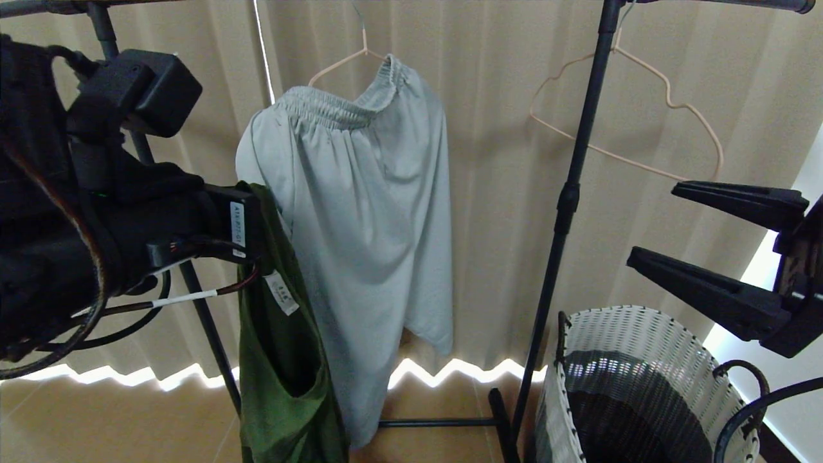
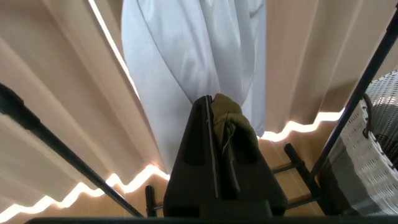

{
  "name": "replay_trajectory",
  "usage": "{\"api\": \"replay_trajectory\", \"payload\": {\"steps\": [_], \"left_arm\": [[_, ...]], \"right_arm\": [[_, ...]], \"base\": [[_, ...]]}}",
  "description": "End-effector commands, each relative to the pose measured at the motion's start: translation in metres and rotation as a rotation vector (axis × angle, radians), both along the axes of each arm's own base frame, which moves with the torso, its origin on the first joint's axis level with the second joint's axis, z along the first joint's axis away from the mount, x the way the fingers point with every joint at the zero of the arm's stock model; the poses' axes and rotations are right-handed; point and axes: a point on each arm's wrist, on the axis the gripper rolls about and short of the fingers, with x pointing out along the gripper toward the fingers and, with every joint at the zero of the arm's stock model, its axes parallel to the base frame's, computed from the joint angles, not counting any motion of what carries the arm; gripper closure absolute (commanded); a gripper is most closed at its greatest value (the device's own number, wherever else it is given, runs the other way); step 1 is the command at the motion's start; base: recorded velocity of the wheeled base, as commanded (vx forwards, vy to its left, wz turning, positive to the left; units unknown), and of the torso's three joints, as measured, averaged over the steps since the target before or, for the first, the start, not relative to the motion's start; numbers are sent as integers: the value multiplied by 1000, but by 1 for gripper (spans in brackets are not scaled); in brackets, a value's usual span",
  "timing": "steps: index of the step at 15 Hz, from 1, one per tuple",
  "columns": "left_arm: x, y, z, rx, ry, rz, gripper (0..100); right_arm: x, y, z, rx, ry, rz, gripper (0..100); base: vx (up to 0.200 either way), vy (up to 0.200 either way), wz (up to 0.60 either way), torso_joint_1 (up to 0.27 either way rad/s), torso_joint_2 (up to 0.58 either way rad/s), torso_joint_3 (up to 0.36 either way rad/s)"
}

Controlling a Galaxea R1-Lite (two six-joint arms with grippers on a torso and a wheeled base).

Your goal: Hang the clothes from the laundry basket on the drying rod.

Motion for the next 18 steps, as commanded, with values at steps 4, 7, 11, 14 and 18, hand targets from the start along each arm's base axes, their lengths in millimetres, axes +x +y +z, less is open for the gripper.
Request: {"api": "replay_trajectory", "payload": {"steps": [4,7,11,14,18], "left_arm": [[-28,19,9,-38,-54,-6,100],[-31,28,7,-30,-56,22,100],[-35,34,-2,-4,-42,37,100],[-47,42,-2,-17,-60,39,100],[-48,46,-7,-10,-51,57,100]], "right_arm": [[3,-51,-49,-165,71,-337,0],[-6,-56,-67,-177,115,-384,0],[-9,-60,-75,-170,73,-413,0],[-7,-64,-70,-162,54,-444,0],[-9,-64,-70,-157,53,-445,0]], "base": [[0,0,0,0,0,0],[0,0,0,0,0,0],[0,0,0,0,0,0],[0,0,0,0,0,0],[0,0,0,0,0,0]]}}
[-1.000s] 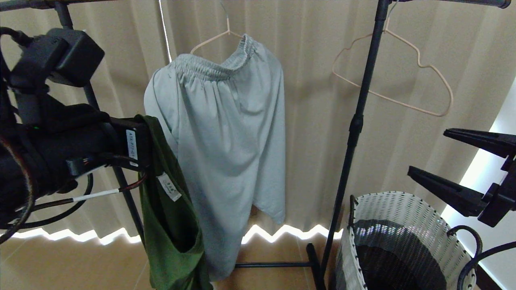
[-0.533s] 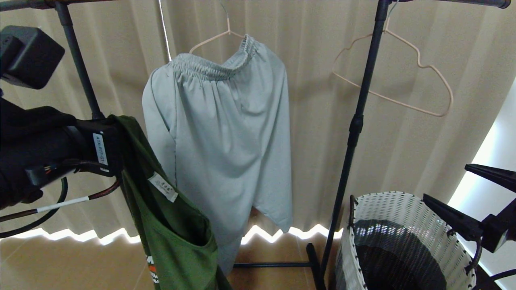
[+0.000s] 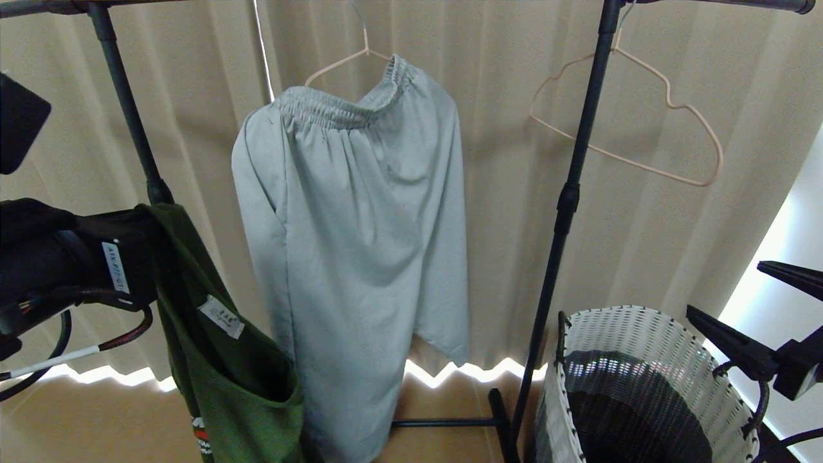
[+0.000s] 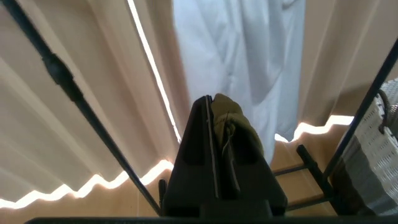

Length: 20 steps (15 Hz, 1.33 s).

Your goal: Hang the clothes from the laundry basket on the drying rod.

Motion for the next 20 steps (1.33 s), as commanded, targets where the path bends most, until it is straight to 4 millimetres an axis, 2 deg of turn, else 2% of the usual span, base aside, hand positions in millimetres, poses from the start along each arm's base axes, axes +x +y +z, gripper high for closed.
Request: {"api": "replay_trajectory", "payload": {"steps": [1,6,12,20], "left_arm": [[-1,1,0,-2,-4,3,100],[-1,1,-2,1,5,2,100],[-1,1,-8,13,21,2,100],[-2,2,-14,23,39,2,100]], "right_arm": [[0,0,0,1,1,0,0],[0,-1,-3,3,14,-3,0],[0,-1,-3,3,17,-2,0],[-2,-1,-6,2,24,-2,0]], "base": [[0,0,0,0,0,0],[0,0,0,127,-173,-187],[0,0,0,128,-561,-263],[0,0,0,289,-484,-260]]}}
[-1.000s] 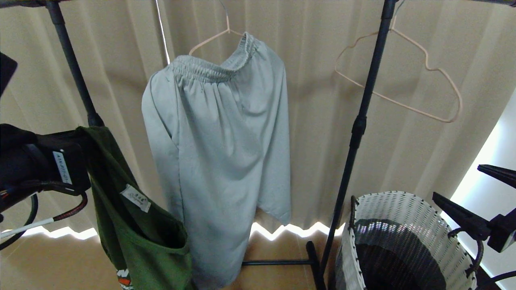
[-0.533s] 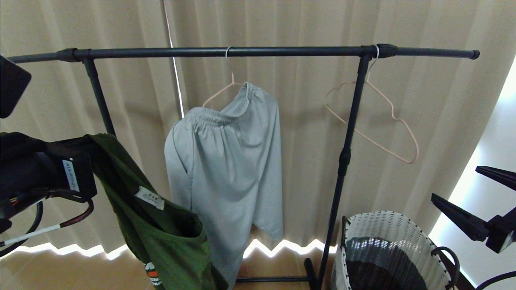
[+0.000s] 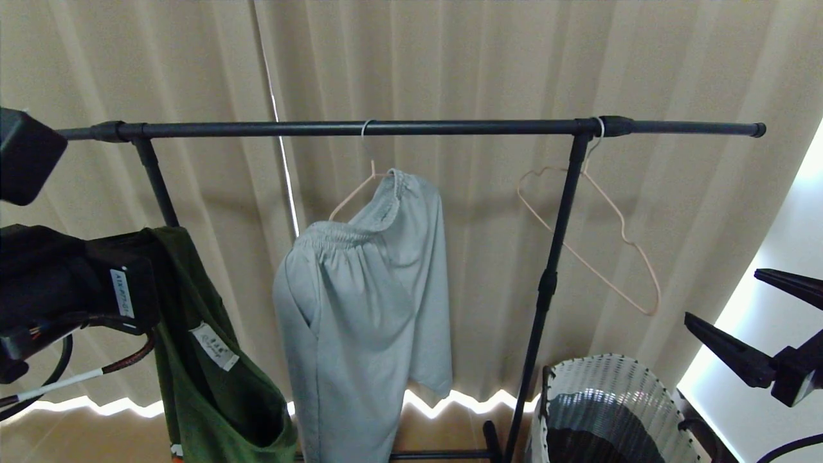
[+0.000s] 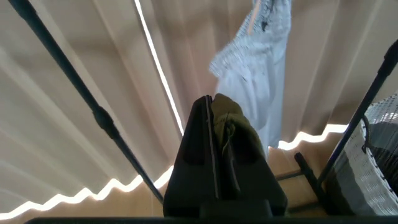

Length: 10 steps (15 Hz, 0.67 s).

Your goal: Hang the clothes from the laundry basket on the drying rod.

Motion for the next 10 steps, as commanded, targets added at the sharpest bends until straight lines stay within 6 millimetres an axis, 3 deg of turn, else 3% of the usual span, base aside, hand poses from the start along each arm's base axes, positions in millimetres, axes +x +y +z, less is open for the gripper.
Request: {"api": "replay_trajectory", "payload": {"steps": [1,6,10], "left_arm": [[-2,1,-4,7,9,0,100],[-15,9,-12,21,8,-4,100],[-21,12,-14,20,1,-4,100]], "right_arm": [[-4,0,-6,-1,15,2,0],[-4,0,-1,-4,25,-10,0],[1,3,44,94,225,-16,0]], "base": [[0,0,0,212,-456,-237],[0,0,0,45,-94,-46],[0,0,0,0,0,0]]}}
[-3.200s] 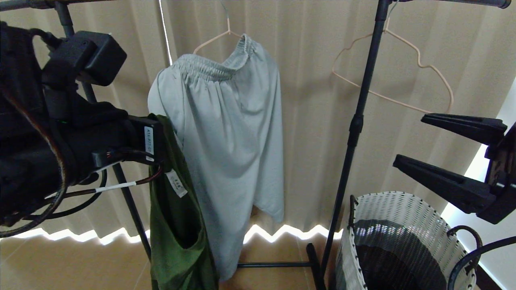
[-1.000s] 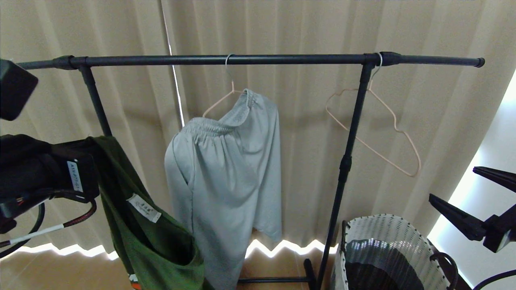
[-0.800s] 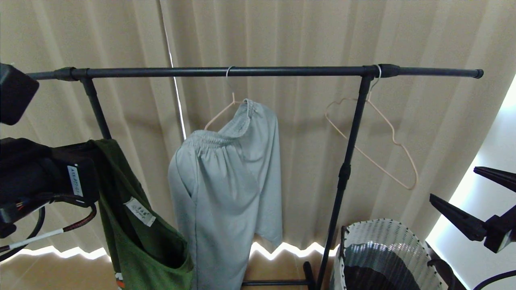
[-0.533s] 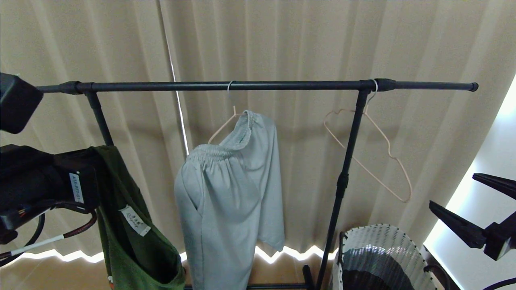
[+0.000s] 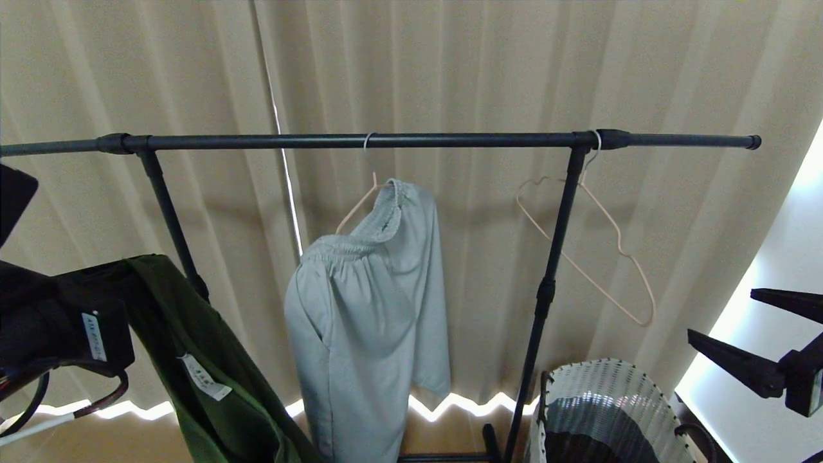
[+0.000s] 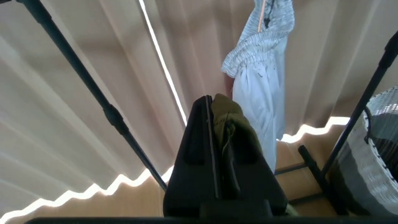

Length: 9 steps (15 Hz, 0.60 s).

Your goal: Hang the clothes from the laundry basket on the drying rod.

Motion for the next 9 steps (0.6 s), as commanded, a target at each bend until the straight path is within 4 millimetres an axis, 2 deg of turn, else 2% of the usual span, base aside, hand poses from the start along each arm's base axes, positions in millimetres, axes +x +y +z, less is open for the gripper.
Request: {"api": "replay_trajectory", "payload": {"steps": [1,2,3,9], "left_arm": [[-2,1,-2,1,1,0,100],[-2,1,-5,11,6,0,100],[-2,1,-5,17,0,-1,100],[-2,1,-7,54,-34,-12,100]], "right_arm": [[7,11,42,117,76,22,0],[16,17,50,140,140,10,0],[27,19,50,125,167,-34,0],[85,40,41,19,230,-143,0]], "base": [[0,0,0,0,0,0],[0,0,0,0,0,0],[0,0,0,0,0,0],[0,0,0,0,0,0]]}}
